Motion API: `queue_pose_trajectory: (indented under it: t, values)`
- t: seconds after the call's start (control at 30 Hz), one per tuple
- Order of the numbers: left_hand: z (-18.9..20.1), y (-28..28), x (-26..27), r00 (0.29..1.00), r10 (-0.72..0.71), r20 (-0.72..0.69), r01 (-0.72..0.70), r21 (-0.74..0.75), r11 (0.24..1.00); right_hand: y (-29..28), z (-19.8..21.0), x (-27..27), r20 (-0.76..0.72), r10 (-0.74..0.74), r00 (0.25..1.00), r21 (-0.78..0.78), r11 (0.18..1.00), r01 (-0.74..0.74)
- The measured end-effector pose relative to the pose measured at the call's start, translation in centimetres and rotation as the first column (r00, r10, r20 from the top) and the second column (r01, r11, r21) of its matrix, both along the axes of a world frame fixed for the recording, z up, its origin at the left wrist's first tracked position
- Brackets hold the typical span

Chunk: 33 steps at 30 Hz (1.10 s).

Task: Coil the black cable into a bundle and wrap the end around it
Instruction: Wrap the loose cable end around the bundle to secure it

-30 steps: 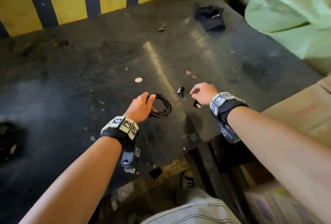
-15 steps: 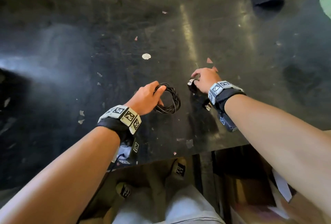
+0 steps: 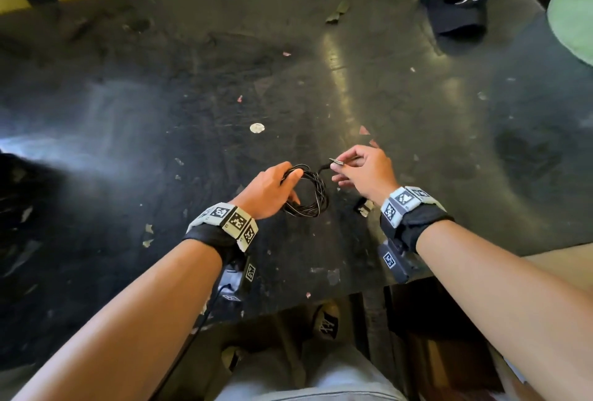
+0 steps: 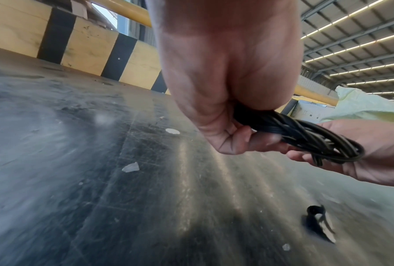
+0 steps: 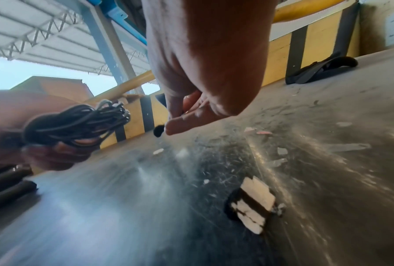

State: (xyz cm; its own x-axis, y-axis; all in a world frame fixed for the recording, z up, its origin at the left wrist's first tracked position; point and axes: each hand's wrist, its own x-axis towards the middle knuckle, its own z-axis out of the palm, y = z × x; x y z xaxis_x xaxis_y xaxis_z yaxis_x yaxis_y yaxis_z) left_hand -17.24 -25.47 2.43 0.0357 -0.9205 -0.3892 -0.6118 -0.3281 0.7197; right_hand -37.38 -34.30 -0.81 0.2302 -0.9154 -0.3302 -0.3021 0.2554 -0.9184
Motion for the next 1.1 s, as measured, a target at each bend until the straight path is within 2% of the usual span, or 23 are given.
queue_pose_trajectory:
  t: [0.1, 0.4, 0.67, 0.87, 1.0, 1.1]
  values:
    - [0.7, -0.1, -0.4, 1.000, -0.029, 0.011, 0.029, -0.030, 0.999, 0.4, 0.8, 0.2, 0.036, 0.012, 0.999, 0.016, 1.000, -0.012]
    - [1.5, 1.0, 0.1, 0.997, -0.070, 0.030, 0.072, -0.054, 0.996, 1.7, 2.1, 0.9, -0.016, 0.233, 0.972, 0.071, 0.970, -0.232]
    - [0.9, 2.3, 0.8, 0.997, -0.056, 0.059, 0.059, -0.045, 0.997, 2.5, 3.2, 1.1, 0.120, 0.382, 0.916, 0.243, 0.884, -0.400]
    - [1.0, 2.8, 0.8, 0.996, -0.083, 0.039, 0.085, -0.057, 0.995, 2.8, 3.7, 1.5, 0.199, 0.322, 0.925, 0.305, 0.877, -0.371]
    - [1.2, 3.0, 0.8, 0.994, -0.099, 0.037, 0.102, -0.070, 0.992, 3.1, 3.5, 1.5, 0.218, 0.343, 0.914, 0.279, 0.875, -0.395]
    - [1.3, 3.1, 1.0, 0.994, -0.101, 0.039, 0.103, -0.079, 0.991, 3.2, 3.6, 1.4, 0.256, 0.353, 0.900, 0.320, 0.848, -0.423]
